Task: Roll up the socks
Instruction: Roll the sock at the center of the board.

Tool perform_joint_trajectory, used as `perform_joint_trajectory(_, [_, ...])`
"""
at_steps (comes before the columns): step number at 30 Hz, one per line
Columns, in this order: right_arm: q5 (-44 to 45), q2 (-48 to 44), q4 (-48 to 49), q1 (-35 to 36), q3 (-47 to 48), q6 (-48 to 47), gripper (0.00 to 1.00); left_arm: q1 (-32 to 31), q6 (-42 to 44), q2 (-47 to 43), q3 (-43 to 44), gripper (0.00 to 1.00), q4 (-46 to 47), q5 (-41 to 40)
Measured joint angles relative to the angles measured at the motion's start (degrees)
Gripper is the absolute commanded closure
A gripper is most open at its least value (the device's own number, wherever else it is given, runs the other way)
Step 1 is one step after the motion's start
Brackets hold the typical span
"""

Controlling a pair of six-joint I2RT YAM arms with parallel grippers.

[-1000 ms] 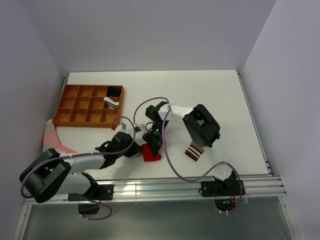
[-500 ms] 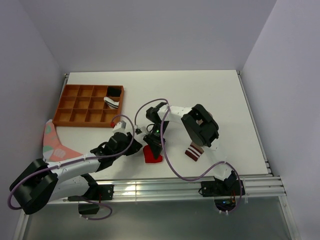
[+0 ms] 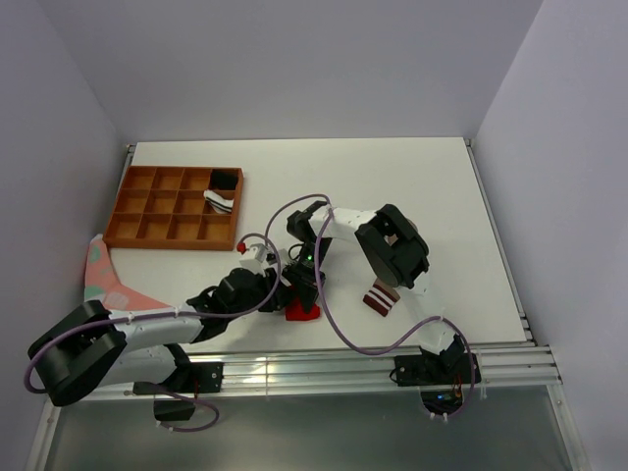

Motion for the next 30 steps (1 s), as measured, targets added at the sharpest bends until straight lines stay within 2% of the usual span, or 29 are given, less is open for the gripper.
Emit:
perform_joint_trajectory(2, [0.02, 0.00, -0.07, 0.00, 0.00, -0.02, 0.93, -0.24, 0.57, 0.39, -0.90, 0.56, 1.81, 0.61])
perform_joint_trajectory(11, [0.07, 0.04, -0.22, 0.00, 0.02, 0.00, 0.93, -0.52, 1.11, 1.16, -5.03, 0.55, 10.49, 5.16])
perform_joint_trajectory(30, [0.07, 0.07, -0.39, 0.00, 0.02, -0.07, 0.93, -0.61, 2.82, 5.51, -5.07, 0.56, 12.70, 6.29])
